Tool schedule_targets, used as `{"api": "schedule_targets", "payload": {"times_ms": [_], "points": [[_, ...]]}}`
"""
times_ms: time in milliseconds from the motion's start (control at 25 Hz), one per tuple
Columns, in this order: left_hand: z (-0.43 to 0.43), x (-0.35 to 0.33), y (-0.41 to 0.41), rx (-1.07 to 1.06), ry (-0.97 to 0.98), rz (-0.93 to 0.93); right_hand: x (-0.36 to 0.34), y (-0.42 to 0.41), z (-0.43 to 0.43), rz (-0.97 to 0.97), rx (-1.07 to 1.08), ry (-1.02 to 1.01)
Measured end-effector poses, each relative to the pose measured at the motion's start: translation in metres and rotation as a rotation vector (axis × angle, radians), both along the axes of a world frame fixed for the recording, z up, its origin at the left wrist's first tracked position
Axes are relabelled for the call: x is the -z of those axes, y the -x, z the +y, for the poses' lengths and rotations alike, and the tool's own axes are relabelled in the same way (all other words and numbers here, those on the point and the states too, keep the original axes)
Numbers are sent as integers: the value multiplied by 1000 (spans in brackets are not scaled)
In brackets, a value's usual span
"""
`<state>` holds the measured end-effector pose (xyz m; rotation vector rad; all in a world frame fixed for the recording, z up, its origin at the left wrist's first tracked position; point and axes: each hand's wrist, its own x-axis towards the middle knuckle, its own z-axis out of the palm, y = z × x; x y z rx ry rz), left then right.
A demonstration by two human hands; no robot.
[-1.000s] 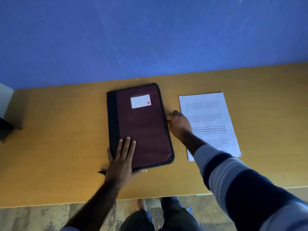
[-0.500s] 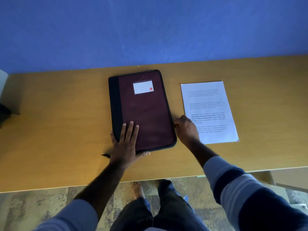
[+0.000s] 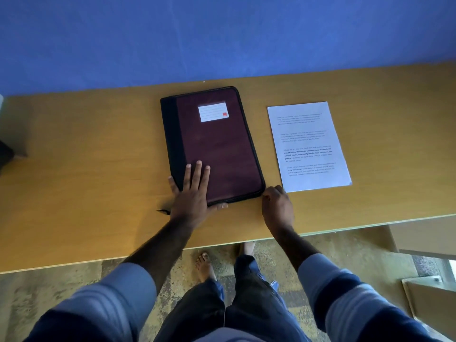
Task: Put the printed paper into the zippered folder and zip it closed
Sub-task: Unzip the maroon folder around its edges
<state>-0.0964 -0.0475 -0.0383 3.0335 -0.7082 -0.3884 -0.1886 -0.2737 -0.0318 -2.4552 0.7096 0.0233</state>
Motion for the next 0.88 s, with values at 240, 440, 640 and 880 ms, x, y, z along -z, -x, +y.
{"api": "schedule_targets", "payload": {"times_ms": [240, 440, 640, 880], "points": [[5, -2, -1, 9, 48, 41, 1, 15, 53, -29, 35, -37], [48, 2, -7, 57, 198, 135, -2, 14, 70, -31, 90, -8], [49, 0, -1, 80, 178, 155, -3, 13, 92, -39, 58, 8], [45, -8, 22, 28, 320, -86, -6, 11, 115, -37, -64, 15]]}}
